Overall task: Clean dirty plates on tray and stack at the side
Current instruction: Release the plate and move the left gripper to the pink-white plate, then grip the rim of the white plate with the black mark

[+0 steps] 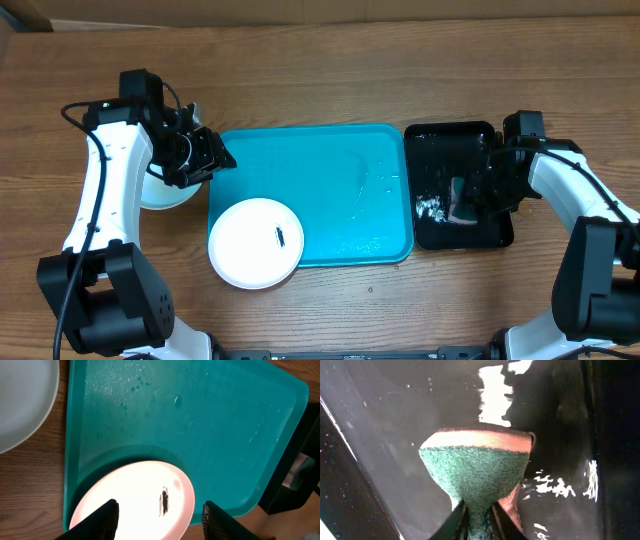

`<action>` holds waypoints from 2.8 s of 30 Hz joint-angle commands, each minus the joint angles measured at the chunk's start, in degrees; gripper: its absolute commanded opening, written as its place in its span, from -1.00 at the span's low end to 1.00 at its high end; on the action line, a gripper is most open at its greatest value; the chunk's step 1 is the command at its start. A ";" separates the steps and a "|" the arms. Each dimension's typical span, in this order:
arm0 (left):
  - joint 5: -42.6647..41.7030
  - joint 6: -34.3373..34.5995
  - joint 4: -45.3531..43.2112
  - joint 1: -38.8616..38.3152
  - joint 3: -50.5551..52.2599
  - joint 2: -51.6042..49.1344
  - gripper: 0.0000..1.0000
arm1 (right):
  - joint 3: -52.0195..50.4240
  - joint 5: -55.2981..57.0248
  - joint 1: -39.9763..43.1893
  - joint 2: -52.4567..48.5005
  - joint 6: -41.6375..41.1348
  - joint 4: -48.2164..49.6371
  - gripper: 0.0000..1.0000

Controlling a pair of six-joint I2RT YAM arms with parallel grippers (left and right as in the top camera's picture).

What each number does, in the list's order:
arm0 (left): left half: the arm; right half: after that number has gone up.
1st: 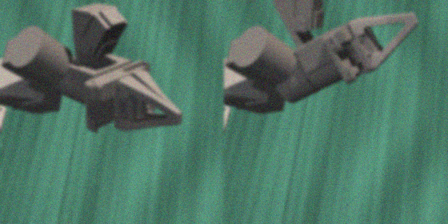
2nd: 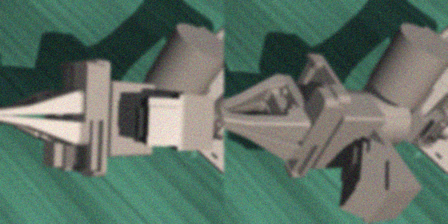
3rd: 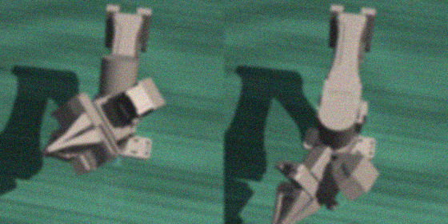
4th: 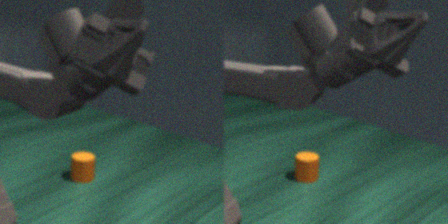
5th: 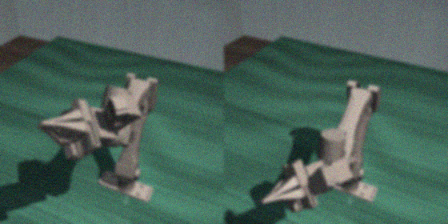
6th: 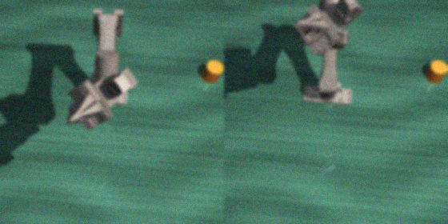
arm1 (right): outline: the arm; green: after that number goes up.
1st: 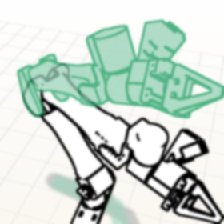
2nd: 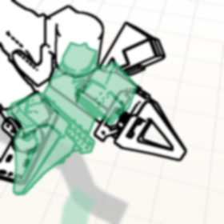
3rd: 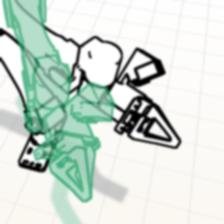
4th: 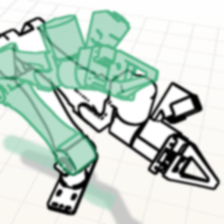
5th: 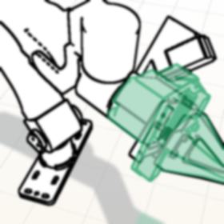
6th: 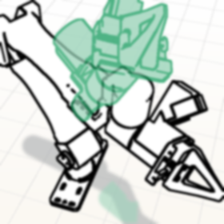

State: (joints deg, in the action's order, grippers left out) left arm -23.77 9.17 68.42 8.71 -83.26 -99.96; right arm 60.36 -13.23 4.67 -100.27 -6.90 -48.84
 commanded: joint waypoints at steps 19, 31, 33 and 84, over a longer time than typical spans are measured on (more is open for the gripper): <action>0.37 -1.09 1.31 -0.13 0.28 1.31 0.20 | 5.64 1.66 -0.22 0.70 1.90 5.49 -0.92; 0.39 -1.33 2.97 -0.83 0.50 1.31 0.33 | 4.09 3.32 -0.63 0.28 2.67 11.08 -0.90; 0.44 -1.33 3.06 -1.33 0.79 1.29 0.33 | 3.96 3.30 -1.27 0.28 2.67 10.97 -0.77; 24.41 20.39 6.93 -16.76 21.33 24.41 0.22 | 17.51 11.50 -5.31 0.28 2.40 -7.87 1.00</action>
State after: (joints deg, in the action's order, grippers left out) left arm -0.58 28.01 77.06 -9.28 -63.02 -76.95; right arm 77.56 -2.13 -0.75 -100.29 -4.45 -56.86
